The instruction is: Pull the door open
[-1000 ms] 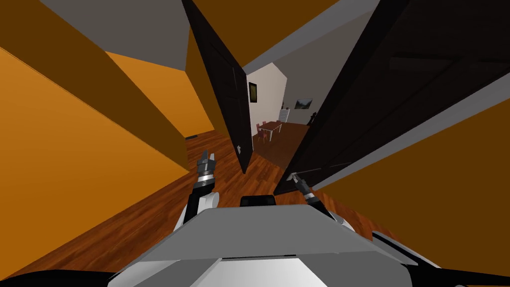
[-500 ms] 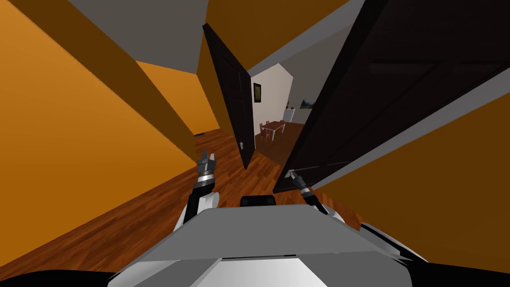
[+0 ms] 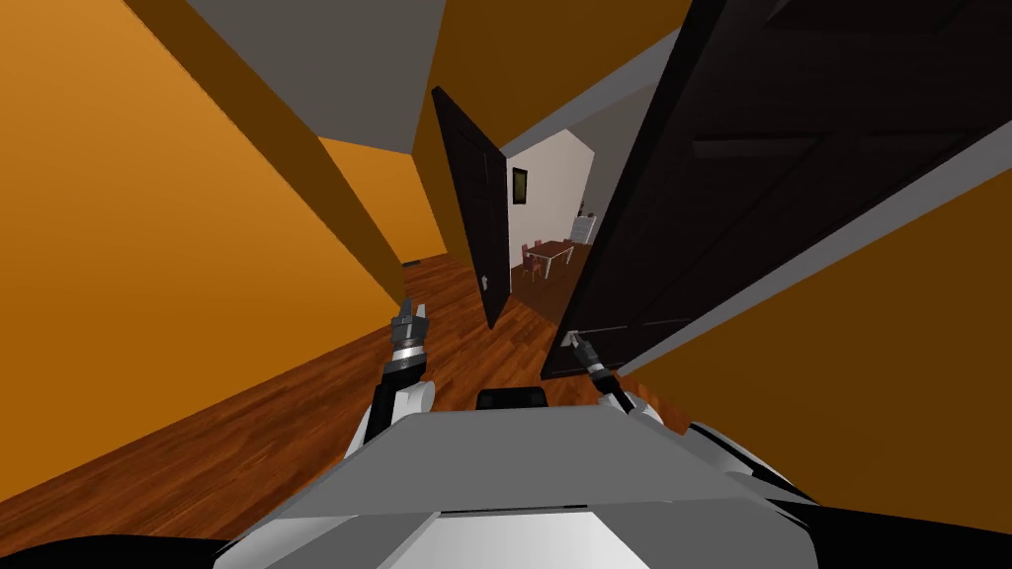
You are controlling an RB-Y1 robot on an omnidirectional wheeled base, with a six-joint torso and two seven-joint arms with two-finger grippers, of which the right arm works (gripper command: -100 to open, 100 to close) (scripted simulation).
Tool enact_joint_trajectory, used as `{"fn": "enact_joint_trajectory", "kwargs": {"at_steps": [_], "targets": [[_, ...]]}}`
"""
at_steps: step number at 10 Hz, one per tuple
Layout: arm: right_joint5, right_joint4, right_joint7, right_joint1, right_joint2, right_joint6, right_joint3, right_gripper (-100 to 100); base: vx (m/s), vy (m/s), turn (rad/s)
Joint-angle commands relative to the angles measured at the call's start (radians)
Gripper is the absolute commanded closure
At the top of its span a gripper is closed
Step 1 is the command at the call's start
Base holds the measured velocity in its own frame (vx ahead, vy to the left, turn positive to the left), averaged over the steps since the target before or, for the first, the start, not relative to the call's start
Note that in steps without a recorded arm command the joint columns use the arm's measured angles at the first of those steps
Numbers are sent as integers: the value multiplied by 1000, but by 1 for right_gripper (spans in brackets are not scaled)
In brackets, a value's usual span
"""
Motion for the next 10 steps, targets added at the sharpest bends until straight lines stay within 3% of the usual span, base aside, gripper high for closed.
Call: {"fn": "enact_joint_trajectory", "kwargs": {"at_steps": [1,3,4,5,8,10], "targets": [[33,-10,0,-12,21,26,-33,100,-195,-96,166],[70,12,-5,-41,48,49,-74,100,-212,-115,173],[70,12,-5,-41,48,49,-74,100,-131,-78,61],[95,27,-8,-60,66,64,-100,100,-150,-62,83],[134,51,-14,-90,94,88,-143,100,-213,-96,120],[130,71,-33,-83,75,54,-116,100,-98,-33,72]]}}
